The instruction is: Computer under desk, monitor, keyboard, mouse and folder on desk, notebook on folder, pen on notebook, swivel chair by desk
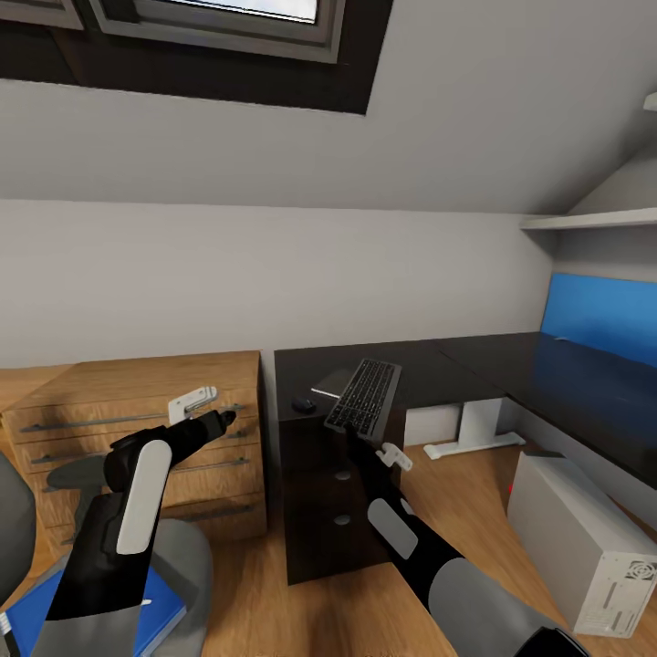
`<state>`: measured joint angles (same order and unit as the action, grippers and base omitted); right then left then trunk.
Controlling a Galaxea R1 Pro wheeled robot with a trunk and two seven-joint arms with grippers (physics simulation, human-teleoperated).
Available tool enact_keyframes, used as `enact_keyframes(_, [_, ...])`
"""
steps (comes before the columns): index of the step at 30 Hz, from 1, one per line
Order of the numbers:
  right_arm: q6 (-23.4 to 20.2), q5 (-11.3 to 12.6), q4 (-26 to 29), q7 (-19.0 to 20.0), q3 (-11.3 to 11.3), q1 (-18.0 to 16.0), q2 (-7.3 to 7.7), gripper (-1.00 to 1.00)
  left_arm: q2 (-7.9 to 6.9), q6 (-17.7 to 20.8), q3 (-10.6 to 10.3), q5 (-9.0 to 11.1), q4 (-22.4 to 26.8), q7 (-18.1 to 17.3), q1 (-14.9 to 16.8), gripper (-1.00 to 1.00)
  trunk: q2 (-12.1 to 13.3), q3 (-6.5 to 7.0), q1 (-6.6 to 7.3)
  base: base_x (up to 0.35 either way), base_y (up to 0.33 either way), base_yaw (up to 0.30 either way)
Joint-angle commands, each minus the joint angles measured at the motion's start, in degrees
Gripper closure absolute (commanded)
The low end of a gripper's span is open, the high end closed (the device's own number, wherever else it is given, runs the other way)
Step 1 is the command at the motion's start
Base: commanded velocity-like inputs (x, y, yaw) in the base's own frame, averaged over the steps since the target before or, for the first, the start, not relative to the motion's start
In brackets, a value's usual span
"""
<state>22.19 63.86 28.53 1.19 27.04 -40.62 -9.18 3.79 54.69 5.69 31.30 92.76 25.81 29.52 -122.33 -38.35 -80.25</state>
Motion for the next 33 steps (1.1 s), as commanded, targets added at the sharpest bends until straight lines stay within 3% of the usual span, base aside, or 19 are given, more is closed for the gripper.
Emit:
enact_keyframes(1, [0.39,0.59,-0.06,0.13,0.38,-0.07,0.04,-1.0,0.06,0.2,0.03,0.61,0.05,0.48,0.07,-1.0,-0.45,-0.25,-0.22,0.0,0.0,0.0])
enact_keyframes(12, [0.35,0.56,-0.06,0.13,0.31,-0.07,0.12,-1.0,0.08,0.23,-0.11,0.61,0.05,0.47,0.03,-1.0,-4.86,-2.22,-2.63,0.0,0.0,0.0])
enact_keyframes(25, [0.62,0.56,-0.06,0.13,0.37,-0.07,0.11,-1.0,0.21,0.15,-0.13,0.58,0.05,0.65,0.06,-1.0,-4.86,-2.22,-2.63,0.0,0.0,0.0])
enact_keyframes(33, [0.56,0.48,0.02,0.13,0.38,-0.07,0.11,-1.0,1.21,0.23,-0.19,0.52,0.05,0.81,0.07,-1.0,-4.86,-2.22,-2.63,0.018,0.0,0.0])
